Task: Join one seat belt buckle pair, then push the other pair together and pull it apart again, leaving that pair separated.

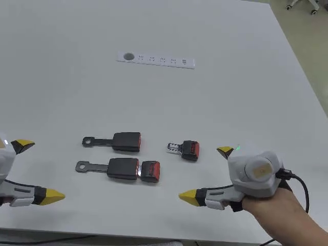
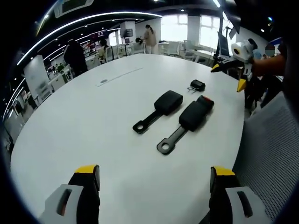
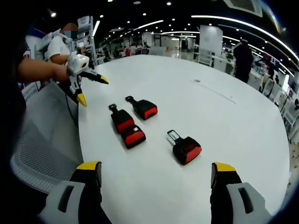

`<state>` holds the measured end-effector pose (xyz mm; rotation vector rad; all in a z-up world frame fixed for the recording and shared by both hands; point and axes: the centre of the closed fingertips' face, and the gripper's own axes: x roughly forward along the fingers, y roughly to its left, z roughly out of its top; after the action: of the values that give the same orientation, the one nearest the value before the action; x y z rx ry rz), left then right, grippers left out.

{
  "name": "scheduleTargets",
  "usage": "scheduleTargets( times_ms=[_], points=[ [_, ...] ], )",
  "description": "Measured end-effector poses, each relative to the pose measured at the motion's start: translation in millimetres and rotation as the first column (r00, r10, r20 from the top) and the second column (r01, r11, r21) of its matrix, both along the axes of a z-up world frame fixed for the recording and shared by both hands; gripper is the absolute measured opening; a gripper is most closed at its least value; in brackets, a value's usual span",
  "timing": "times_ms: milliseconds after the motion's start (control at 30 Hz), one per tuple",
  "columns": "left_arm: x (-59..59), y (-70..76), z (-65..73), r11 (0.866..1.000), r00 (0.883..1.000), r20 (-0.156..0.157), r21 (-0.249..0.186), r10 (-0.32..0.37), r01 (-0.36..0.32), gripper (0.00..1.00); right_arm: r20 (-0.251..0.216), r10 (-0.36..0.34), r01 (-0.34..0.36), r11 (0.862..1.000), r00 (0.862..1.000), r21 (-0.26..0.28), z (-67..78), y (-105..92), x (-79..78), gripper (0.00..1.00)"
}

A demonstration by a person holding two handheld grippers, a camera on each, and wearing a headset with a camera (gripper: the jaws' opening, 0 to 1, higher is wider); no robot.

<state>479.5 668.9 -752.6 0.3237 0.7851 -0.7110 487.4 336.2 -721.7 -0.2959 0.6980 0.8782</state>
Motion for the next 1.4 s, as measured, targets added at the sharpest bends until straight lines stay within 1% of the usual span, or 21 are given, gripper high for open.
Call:
scheduleTargets(
  times_ms=[67,100,200,267,333,367,433,500,600,833,867,900,967,1033,1100,1133,1167,1233,1300,1367,1400],
  points=[
    [-0.5,3.9,-0.2,1.0,1.0,0.003,-0.007,0.017,-0.017,1.0,0.003,0.0,0.0,1.0,1.0,-0.001,-3.5,0.4,0.0,0.99],
    [-0.2,2.6,0.7,1.0,1.0,0.008,-0.008,0.022,-0.022,1.0,0.003,-0.005,0.005,1.0,1.0,-0.001,-6.7,-0.7,1.1,0.99],
    [-1.6,4.5,2.9,0.999,0.999,0.013,-0.02,0.042,-0.041,1.0,-0.002,-0.019,0.019,1.0,1.0,0.0,-4.9,-0.7,-1.6,0.99],
    [-1.2,1.6,6.7,0.997,0.998,0.012,-0.046,0.059,-0.058,1.0,-0.004,-0.034,0.034,0.999,0.999,-0.001,-3.3,-1.4,-2.6,0.99],
    [-0.4,5.8,8.6,0.994,0.996,0.012,-0.07,0.088,-0.087,1.0,0.006,-0.039,0.039,0.999,0.999,-0.007,-1.5,-3.1,-2.6,0.99],
    [-2.1,4.7,8.8,0.994,0.996,0.011,-0.07,0.088,-0.087,1.0,0.007,-0.038,0.038,0.999,0.999,-0.006,-1.1,-3.4,-2.9,0.99],
    [-5.6,2.6,8.3,0.994,0.996,0.012,-0.063,0.087,-0.086,1.0,0.003,-0.032,0.032,0.999,0.999,-0.007,-9.5,-6.3,-0.3,0.99],
    [-7.8,2.4,7.8,0.994,0.996,0.01,-0.064,0.085,-0.084,1.0,0.006,-0.026,0.026,1.0,1.0,-0.013,-2.6,-5.6,-4.4,0.99],
    [-9.3,4.9,6.3,0.994,0.996,0.011,-0.067,0.085,-0.084,1.0,0.011,-0.03,0.03,0.999,0.999,-0.013,0.0,-6.4,-5.7,0.99],
    [-12.8,3.8,7.1,0.992,0.995,0.01,-0.083,0.096,-0.095,1.0,0.012,-0.029,0.029,0.999,1.0,-0.017,-0.6,-5.1,-10.9,0.99],
    [-13.3,3.3,7.4,0.992,0.995,0.012,-0.083,0.097,-0.096,1.0,0.012,-0.031,0.031,0.999,0.999,-0.014,-4.0,-6.1,-9.6,0.99],
    [-13.9,1.0,9.7,0.991,0.995,0.022,-0.086,0.101,-0.099,1.0,0.013,-0.033,0.033,0.999,0.999,-0.013,-6.5,-6.8,-8.6,0.99],
    [-11.6,-0.3,12.4,0.987,0.992,0.026,-0.113,0.121,-0.118,1.0,0.013,-0.036,0.036,0.999,0.999,-0.01,-6.8,-5.8,-8.5,0.99],
    [-10.7,-1.9,16.1,0.984,0.991,0.029,-0.123,0.129,-0.125,1.0,0.02,-0.022,0.022,1.0,1.0,-0.013,0.5,-0.6,-13.1,0.99],
    [-12.2,-5.1,18.3,0.985,0.992,0.029,-0.123,0.127,-0.122,1.0,0.025,-0.007,0.008,1.0,1.0,-0.027,2.0,0.7,-16.1,0.99],
    [-14.8,-9.3,20.3,0.986,0.993,0.027,-0.121,0.119,-0.114,1.0,0.033,-0.003,0.004,0.999,0.999,-0.033,-3.2,-1.1,-13.2,0.99],
    [-14.3,-9.1,20.4,0.987,0.993,0.026,-0.122,0.112,-0.108,1.0,0.038,-0.002,0.003,0.999,0.999,-0.033,-5.1,-2.0,-11.4,0.99],
    [-14.4,-8.9,19.6,0.986,0.994,0.022,-0.132,0.108,-0.104,1.0,0.042,-0.006,0.007,1.0,0.999,-0.029,4.3,0.1,-13.9,0.99],
    [-14.6,-10.7,20.8,0.983,0.993,0.023,-0.146,0.118,-0.113,1.0,0.046,-0.013,0.015,0.999,0.999,-0.028,-0.8,-2.9,-10.0,0.99],
    [-15.4,-11.9,20.8,0.981,0.992,0.018,-0.15,0.125,-0.121,1.0,0.048,-0.022,0.023,0.999,0.999,-0.024,6.2,-1.3,-12.2,0.99],
    [-15.8,-12.6,20.9,0.982,0.992,0.019,-0.149,0.125,-0.121,1.0,0.049,-0.027,0.028,0.999,0.998,-0.022,3.5,-2.8,-10.6,0.99]
  ],
)
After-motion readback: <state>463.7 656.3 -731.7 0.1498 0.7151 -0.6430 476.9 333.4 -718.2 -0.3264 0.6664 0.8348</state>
